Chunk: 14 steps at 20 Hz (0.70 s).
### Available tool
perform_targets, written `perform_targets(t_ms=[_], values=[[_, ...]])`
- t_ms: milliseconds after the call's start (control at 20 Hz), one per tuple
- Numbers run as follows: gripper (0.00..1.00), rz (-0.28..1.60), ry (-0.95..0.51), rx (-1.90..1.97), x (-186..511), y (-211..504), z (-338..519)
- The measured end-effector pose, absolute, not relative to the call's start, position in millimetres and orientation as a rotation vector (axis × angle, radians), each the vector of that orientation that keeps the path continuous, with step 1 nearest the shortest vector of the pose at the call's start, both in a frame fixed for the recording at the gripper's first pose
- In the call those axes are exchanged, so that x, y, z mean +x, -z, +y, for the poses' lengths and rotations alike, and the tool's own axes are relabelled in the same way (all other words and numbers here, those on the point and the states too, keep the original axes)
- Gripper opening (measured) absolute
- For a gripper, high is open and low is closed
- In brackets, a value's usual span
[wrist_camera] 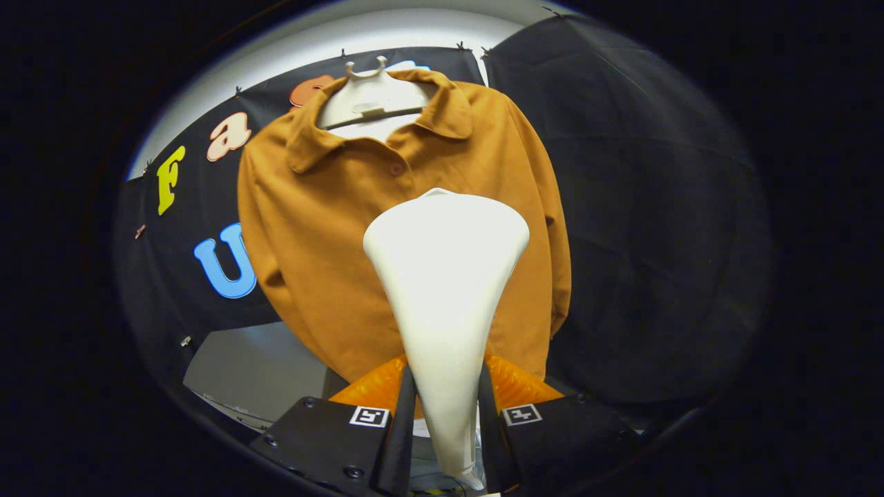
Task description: Iron the clothes twice with a garment steamer, once on the left side and once on the right side.
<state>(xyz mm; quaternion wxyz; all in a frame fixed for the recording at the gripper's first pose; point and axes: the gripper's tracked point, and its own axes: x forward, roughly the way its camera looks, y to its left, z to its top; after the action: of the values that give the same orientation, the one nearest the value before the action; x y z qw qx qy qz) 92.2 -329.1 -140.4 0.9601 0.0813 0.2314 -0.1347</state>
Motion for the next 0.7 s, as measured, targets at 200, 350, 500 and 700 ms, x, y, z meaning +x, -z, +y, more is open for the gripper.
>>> perform_targets(t_ms=[200,350,500,700], values=[[0.45,0.383,0.192,0.113,93.1,100.9,-269.4],[0.45,0.331,0.113,0.107,99.1,75.4,-221.0],[0.44,0.293,0.034,0.093,99.4,58.6,-170.4],[0.44,0.281,-0.054,0.089,99.7,47.7,-106.6]])
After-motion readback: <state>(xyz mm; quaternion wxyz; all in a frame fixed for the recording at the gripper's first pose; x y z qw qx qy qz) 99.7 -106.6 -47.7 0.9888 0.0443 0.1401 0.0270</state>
